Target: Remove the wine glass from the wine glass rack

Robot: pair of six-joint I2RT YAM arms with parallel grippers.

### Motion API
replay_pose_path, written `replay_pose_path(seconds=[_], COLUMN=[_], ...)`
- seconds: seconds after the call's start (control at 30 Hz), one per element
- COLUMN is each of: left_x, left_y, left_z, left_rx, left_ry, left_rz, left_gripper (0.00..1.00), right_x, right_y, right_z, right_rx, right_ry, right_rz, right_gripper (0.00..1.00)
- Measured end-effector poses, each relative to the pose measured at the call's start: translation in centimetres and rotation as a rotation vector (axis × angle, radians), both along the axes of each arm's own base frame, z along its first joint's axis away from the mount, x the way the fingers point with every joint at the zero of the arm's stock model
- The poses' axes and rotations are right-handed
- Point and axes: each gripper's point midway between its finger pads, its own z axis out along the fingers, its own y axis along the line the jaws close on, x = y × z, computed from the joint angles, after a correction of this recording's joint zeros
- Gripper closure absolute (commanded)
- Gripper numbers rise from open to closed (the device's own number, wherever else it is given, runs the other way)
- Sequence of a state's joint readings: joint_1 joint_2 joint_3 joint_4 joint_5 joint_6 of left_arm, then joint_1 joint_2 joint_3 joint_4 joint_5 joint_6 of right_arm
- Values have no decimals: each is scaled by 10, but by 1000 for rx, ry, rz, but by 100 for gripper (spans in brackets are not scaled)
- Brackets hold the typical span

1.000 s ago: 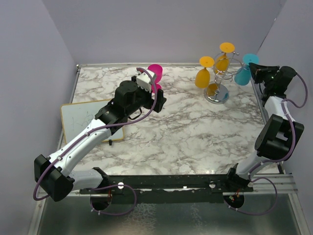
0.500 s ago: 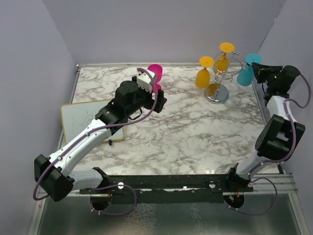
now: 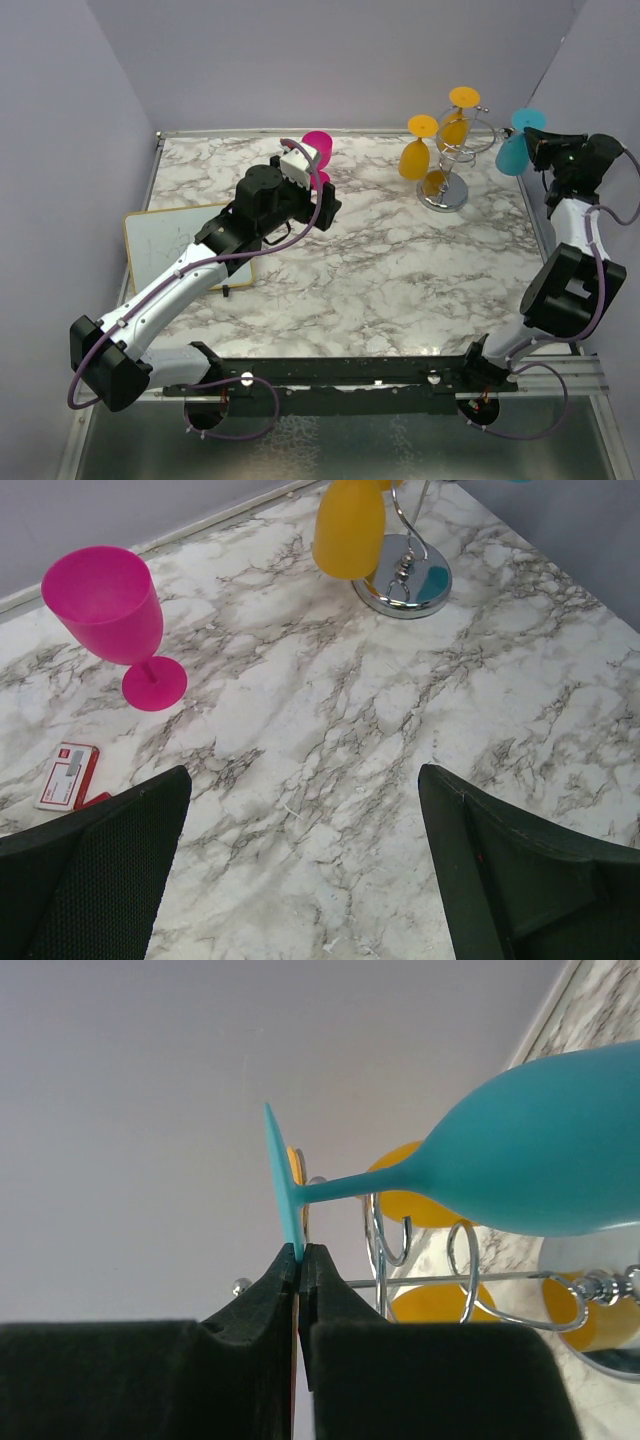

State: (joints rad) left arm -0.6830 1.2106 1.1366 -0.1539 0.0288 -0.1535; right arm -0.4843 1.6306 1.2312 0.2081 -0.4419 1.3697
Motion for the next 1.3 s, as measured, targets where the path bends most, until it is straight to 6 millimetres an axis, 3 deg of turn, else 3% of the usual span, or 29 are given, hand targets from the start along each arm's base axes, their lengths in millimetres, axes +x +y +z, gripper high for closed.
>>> replay_pose_path(seconds=[0.33,0.5,0.6,0.67,0.77,0.87,1.0,1.13,1.3], left_x=[0,0,-1,-1,0,2,2,1,-12], left_y=[0,-1,-1,-2,-1,0,1,5,24], left_z=[0,0,1,1,2,1,-8,-12,-16], left_rx=[-1,-3,-10,-15,-26,-41,-55,-86,-177], left_ry=[1,2,6,9,13,16,44,64,102], left_rz=[0,-2,-4,-5,0,11,24,59,150], left_gripper=[1,1,1,1,1,1,1,1,1], right_x=[-23,-38,-48,-51,-63,-88,-128,-159,-195], right_y=[-7,3,23,48,108,169,224,268,312], right_z=[19,49,79,106,150,188,219,215,171], right_rx=[-252,-437,-565,-665,-810,-909,-989,-1029,-1061], right_ry=[16,-48,-119,-190,-341,-517,-711,-817,-867], right_rz=[-44,-11,30,72,166,269,374,481,636], right_gripper=[99,99,99,99,99,99,99,98,99])
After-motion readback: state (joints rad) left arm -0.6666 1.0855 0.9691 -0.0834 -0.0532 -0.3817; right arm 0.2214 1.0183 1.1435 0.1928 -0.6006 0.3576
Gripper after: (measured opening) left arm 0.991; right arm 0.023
